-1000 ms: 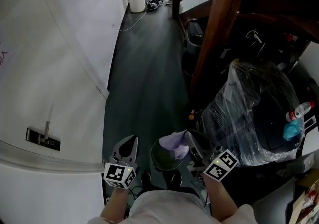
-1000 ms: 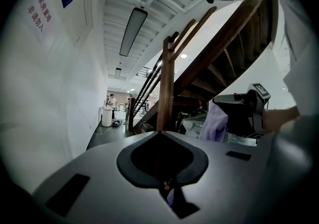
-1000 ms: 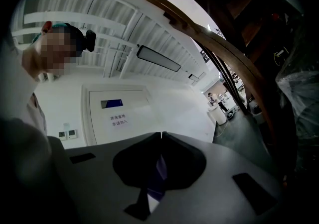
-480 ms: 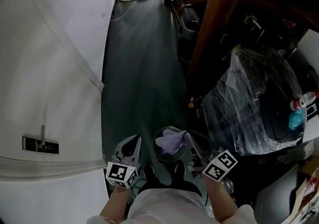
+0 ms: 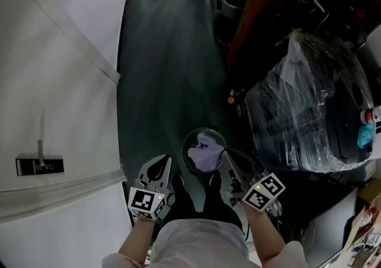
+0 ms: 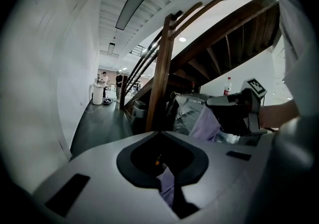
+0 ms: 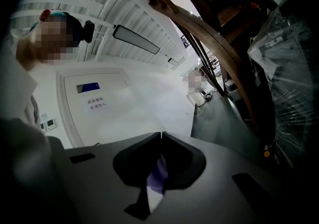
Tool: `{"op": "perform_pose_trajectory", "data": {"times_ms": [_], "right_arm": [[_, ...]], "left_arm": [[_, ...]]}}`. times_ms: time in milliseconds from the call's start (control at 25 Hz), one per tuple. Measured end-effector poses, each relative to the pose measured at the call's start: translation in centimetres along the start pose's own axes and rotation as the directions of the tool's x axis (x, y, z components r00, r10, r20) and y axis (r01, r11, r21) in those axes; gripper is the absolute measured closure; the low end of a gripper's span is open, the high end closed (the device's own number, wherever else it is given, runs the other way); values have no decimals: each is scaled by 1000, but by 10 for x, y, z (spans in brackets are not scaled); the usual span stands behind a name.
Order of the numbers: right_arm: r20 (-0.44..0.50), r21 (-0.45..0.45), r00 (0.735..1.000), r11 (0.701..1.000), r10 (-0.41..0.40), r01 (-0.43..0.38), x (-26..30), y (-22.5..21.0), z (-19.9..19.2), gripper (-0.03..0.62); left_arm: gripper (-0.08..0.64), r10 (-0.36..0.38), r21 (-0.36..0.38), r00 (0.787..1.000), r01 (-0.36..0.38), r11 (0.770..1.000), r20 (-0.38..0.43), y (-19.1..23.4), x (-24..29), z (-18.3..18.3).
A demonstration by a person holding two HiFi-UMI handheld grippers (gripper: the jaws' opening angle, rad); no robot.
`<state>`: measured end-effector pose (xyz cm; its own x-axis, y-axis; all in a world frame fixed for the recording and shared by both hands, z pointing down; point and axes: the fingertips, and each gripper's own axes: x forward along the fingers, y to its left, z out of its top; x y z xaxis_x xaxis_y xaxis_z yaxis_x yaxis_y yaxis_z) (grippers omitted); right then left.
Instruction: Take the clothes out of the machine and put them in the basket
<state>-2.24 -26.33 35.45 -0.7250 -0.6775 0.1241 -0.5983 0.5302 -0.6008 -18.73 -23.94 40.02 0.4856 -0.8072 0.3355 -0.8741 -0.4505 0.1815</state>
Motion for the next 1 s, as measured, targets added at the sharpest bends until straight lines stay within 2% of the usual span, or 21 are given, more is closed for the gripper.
{"op": "perform_pose_trajectory", "data": {"times_ms": [440,840,1000], "right_arm": [[-97,52,992,995,-79,84,8,-62,-58,577],[-188,115,974,981,-130,153,14,-116,-133,577],[-228,159,964,972,-134,173,14,-136,-162,577]], "left_arm": [[538,-32,-36,995,29,999,-90,5,37,-70],[538,-44,-27,983,39,999,-181,11,64,-140],[538,-66,-47,975,58,997,-212,11,75,-166]]}}
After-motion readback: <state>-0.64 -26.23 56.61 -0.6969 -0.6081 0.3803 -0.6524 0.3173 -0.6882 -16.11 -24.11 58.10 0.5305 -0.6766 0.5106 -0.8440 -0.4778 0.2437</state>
